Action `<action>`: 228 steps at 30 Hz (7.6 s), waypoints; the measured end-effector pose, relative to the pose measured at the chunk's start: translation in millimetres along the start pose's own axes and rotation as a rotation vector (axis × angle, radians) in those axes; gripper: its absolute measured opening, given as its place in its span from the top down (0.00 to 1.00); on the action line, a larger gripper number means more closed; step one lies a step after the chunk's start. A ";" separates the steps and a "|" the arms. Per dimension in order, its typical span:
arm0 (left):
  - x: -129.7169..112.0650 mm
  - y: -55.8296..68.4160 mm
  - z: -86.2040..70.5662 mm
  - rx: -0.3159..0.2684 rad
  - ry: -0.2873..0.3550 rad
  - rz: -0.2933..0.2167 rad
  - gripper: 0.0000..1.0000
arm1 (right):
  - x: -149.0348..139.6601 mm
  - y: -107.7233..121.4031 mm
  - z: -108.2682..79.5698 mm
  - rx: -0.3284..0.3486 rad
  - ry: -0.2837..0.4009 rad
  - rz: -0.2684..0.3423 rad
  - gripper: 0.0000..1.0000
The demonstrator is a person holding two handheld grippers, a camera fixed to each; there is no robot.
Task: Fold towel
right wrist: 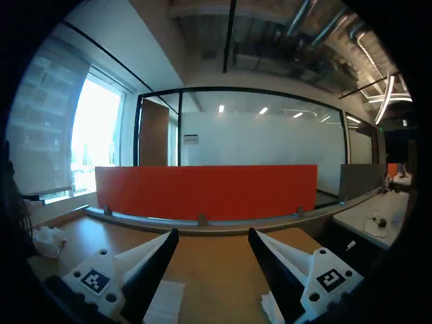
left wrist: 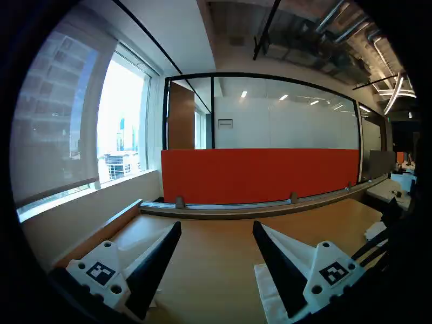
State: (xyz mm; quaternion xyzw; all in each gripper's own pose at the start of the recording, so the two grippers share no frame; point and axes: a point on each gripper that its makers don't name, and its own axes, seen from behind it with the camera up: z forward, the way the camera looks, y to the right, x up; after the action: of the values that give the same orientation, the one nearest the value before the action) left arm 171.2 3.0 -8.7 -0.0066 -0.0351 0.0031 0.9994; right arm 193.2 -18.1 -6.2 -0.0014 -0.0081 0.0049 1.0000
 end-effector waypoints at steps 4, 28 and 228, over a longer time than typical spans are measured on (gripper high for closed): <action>11.0 1.9 -1.2 -0.013 -0.004 0.003 0.01 | 12.8 -4.4 -0.1 0.006 0.000 -0.001 0.00; 29.6 49.2 -3.1 -0.300 -0.112 0.041 0.01 | 13.7 -75.5 -10.4 0.287 -0.170 -0.128 0.00; -231.4 143.3 -127.5 -0.542 -0.869 0.140 0.88 | -218.5 -94.5 -146.6 0.580 -0.728 -0.206 0.90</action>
State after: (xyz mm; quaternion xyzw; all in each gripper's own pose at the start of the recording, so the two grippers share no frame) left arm -51.5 143.1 -154.0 -0.2656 -0.4458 0.0633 0.8525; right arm -21.9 -115.1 -156.0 0.2805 -0.3566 -0.0919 0.8864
